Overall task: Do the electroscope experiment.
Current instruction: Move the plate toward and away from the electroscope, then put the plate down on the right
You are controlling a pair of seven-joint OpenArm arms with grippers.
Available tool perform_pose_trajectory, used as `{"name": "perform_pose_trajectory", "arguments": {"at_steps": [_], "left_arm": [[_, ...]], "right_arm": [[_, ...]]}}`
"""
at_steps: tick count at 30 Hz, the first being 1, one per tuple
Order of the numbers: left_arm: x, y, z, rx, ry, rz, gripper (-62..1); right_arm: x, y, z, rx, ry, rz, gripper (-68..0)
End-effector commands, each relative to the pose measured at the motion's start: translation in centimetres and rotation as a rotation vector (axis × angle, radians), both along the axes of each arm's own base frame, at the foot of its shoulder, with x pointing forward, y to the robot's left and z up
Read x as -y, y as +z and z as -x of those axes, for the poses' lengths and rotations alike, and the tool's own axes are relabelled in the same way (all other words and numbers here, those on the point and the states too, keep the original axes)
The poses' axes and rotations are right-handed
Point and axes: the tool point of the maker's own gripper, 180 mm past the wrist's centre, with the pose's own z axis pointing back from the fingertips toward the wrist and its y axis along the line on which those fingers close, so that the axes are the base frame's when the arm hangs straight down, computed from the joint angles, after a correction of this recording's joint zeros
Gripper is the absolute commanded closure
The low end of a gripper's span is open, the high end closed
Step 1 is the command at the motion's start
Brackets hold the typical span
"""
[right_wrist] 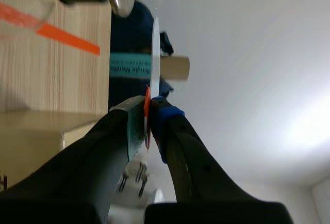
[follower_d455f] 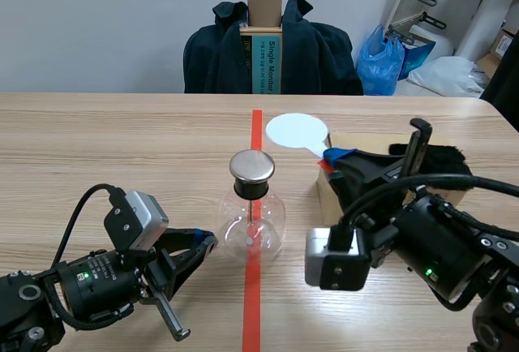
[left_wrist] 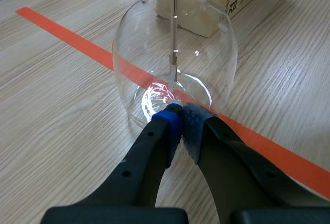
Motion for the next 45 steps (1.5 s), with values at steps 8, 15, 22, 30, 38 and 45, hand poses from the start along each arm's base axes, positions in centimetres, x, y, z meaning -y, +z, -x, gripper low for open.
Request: {"name": "perform_pose_trajectory", "arguments": {"at_steps": [8, 15, 22, 30, 38, 45], "left_arm": [[0.4, 0.9, -0.4, 0.022, 0.000, 0.027, -1.9], [0.4, 0.9, -0.4, 0.022, 0.000, 0.027, -1.9], [0.4, 0.9, -0.4, 0.022, 0.000, 0.026, -1.9], [0.1, 0.9, -0.5, 0.023, 0.001, 0.023, -1.9], [0.1, 0.9, -0.4, 0.023, 0.001, 0.022, -1.9], [0.1, 0.8, -0.4, 0.022, 0.001, 0.021, -1.9]], "right_arm": [[5.2, 2.8, -2.8, 0.096, -0.220, 0.018, -0.8], [8.5, 2.5, -3.0, 0.087, -0.359, 0.041, -0.8], [8.8, 1.1, -2.7, 0.004, -0.401, 0.004, -0.9], [7.1, -1.0, -2.1, -0.070, -0.384, -0.022, -0.9], [6.3, -3.4, -1.2, -0.146, -0.372, -0.016, -0.9], [6.4, -3.8, -1.2, -0.175, -0.385, -0.048, -0.9]]}}
